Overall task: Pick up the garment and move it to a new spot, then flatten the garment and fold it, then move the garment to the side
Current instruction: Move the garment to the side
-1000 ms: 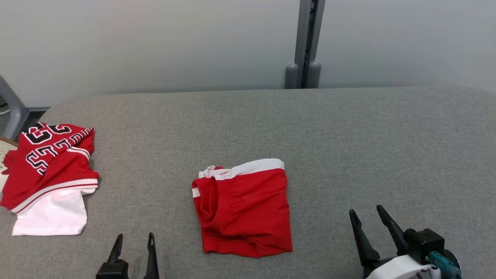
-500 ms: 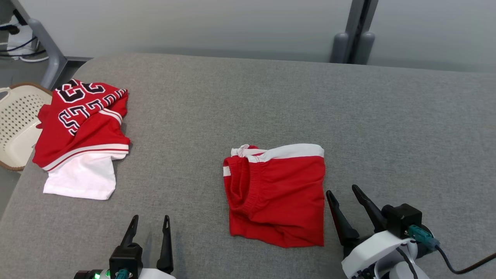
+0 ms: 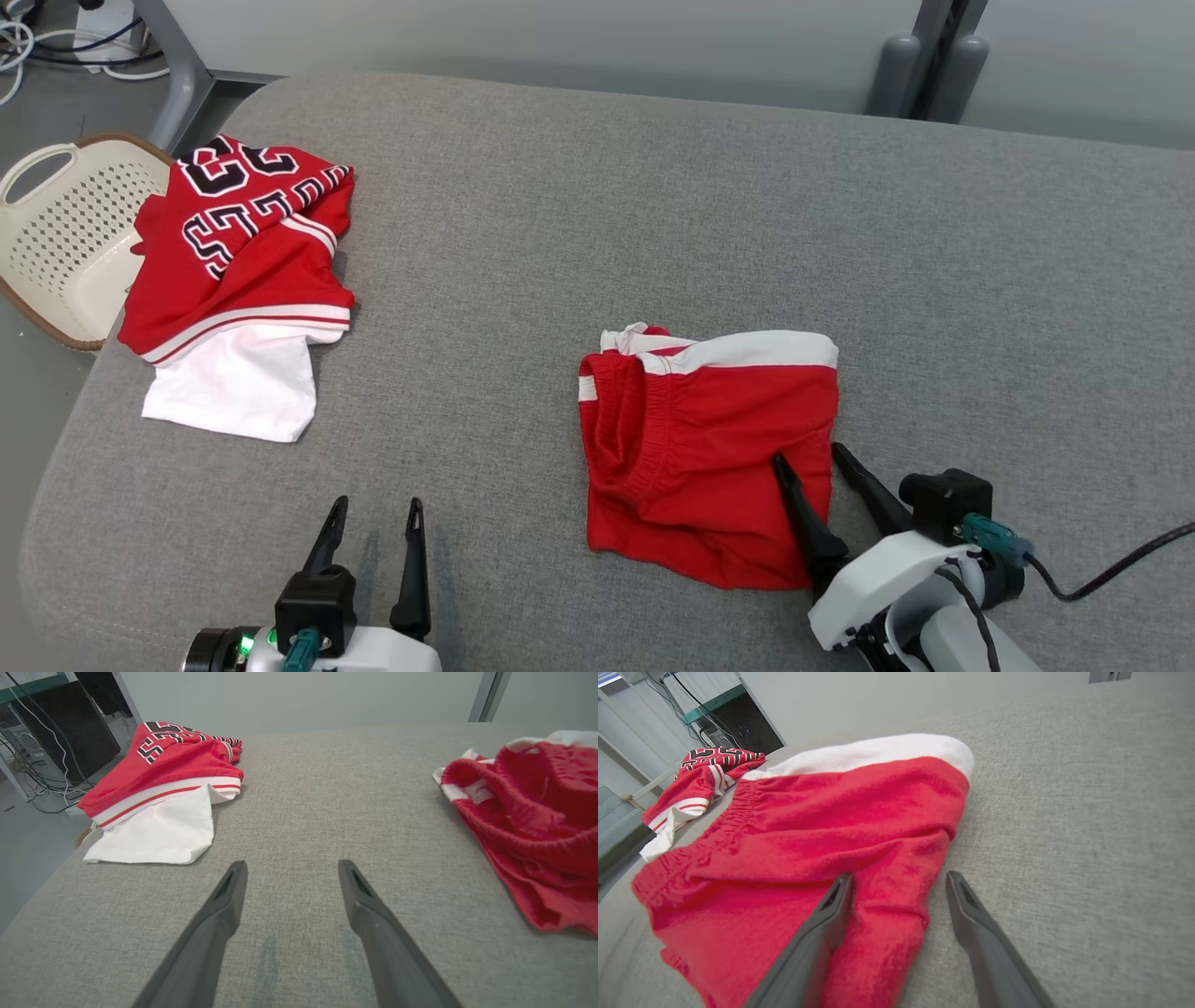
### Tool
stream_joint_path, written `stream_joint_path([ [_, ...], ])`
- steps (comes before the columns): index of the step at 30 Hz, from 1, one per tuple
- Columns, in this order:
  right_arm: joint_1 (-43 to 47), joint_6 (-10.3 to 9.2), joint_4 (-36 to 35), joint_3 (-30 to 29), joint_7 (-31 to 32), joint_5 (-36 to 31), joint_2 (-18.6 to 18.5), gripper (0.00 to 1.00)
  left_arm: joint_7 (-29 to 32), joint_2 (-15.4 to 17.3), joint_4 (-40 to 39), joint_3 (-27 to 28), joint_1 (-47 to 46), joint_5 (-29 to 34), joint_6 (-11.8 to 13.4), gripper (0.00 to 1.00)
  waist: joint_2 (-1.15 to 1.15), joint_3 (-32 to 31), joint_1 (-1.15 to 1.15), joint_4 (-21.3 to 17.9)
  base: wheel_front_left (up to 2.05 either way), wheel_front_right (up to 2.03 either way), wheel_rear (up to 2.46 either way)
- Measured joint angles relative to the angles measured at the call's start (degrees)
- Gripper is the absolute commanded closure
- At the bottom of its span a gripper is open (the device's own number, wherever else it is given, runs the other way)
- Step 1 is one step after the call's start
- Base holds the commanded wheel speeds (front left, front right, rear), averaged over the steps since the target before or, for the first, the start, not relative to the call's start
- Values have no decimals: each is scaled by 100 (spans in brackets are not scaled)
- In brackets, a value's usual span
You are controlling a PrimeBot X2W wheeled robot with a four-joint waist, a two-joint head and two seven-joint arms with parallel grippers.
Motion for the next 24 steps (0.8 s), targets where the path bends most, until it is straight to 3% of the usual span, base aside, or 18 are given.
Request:
stream_joint_path([
  [1,-51,0,63,40,-1,49,0,0,0,0,-2,1,-25,0,0,0,0,12,0,3,0,0,0],
  [2,-93,-1,111,78,-5,102,-2,15,0,0,-4,2,-47,-1,0,0,0,23,0,3,0,0,0],
  [3,-138,-1,147,120,-14,133,-4,52,0,1,-11,1,-69,-5,0,0,0,34,0,-3,0,0,0],
  [4,-188,-1,180,158,-15,167,-4,75,0,1,-18,-10,-83,-11,0,0,0,44,0,-13,0,0,0],
  [5,-227,0,188,170,-14,189,-4,75,0,0,-22,-25,-92,-25,0,0,0,54,0,-24,0,0,0],
  [6,-227,0,188,170,-14,189,-4,100,0,0,-22,-25,-92,-25,0,0,0,54,0,-24,0,0,0],
  [12,-314,0,96,133,-14,190,8,100,0,1,-53,-99,-140,-24,-9,0,0,48,0,-231,0,0,0],
  [24,-168,0,16,0,-14,149,-2,100,0,-1,-83,-266,-318,67,-153,0,0,-84,0,-1763,0,0,0],
])
